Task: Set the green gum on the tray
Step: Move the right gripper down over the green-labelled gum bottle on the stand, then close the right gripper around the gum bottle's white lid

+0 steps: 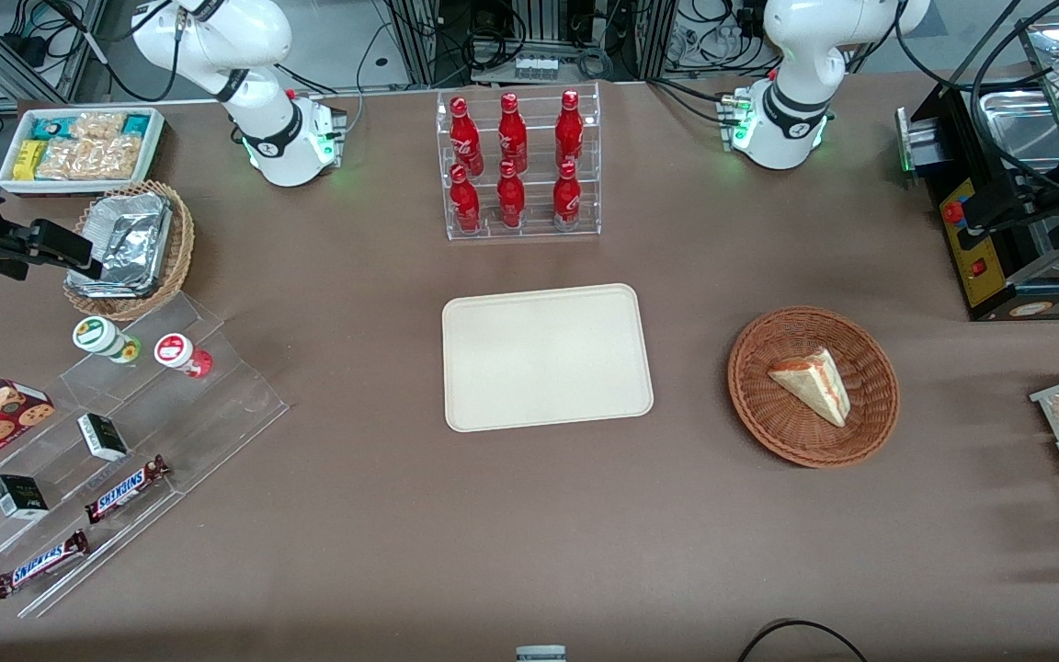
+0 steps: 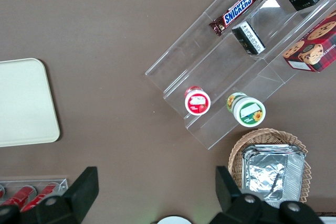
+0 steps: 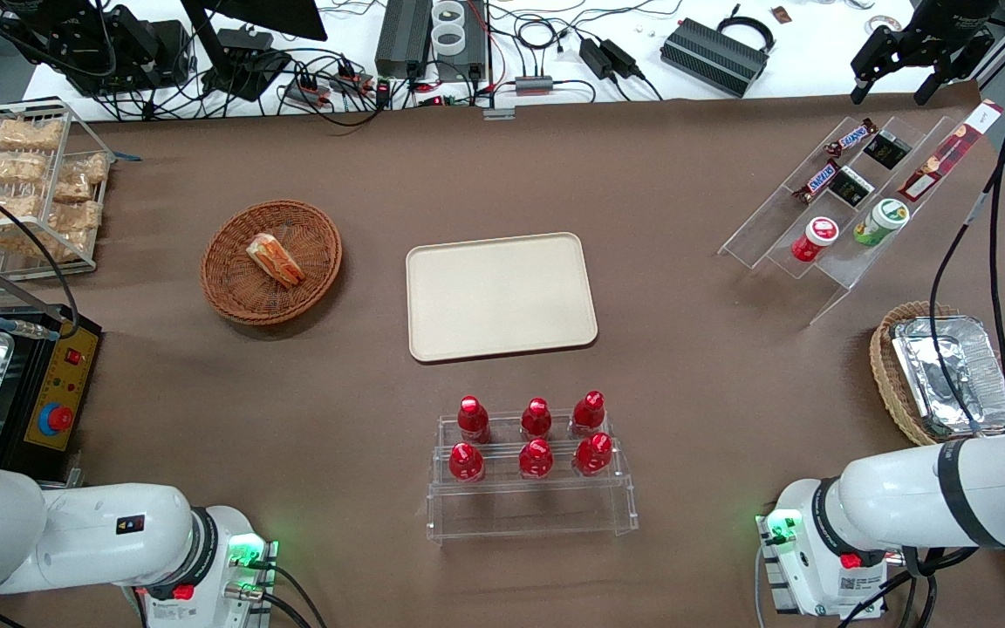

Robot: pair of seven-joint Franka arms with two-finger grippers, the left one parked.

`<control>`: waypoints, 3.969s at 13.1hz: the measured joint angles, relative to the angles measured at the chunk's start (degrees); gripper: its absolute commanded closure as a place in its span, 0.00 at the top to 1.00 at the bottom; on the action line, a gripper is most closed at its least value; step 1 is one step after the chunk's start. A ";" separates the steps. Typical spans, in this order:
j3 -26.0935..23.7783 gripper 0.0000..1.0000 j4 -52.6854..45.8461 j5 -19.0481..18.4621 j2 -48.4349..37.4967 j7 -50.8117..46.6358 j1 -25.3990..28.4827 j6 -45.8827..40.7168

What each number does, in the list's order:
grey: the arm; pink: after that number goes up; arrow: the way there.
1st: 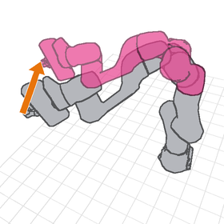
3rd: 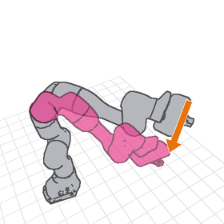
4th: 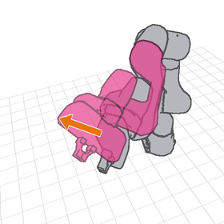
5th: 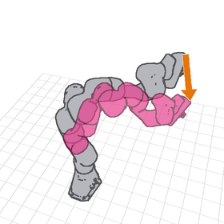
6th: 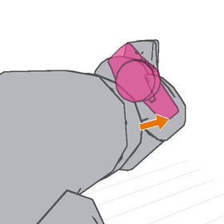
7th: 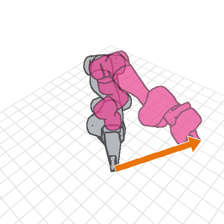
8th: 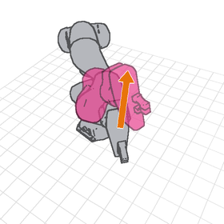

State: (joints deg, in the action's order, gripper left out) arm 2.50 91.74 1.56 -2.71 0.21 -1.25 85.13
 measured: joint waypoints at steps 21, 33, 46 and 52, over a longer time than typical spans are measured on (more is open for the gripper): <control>3.04 0.99 25.43 -0.04 1.87 48.38 -10.92 32.57; 3.34 0.99 37.29 1.61 -0.81 53.48 -12.62 43.56; 4.46 0.92 39.13 1.62 -0.81 54.12 -12.63 45.46; 4.38 0.92 39.50 2.00 -0.71 54.15 -12.56 45.77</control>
State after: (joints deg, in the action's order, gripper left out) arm 6.88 131.23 3.56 -3.42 54.36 -13.81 130.90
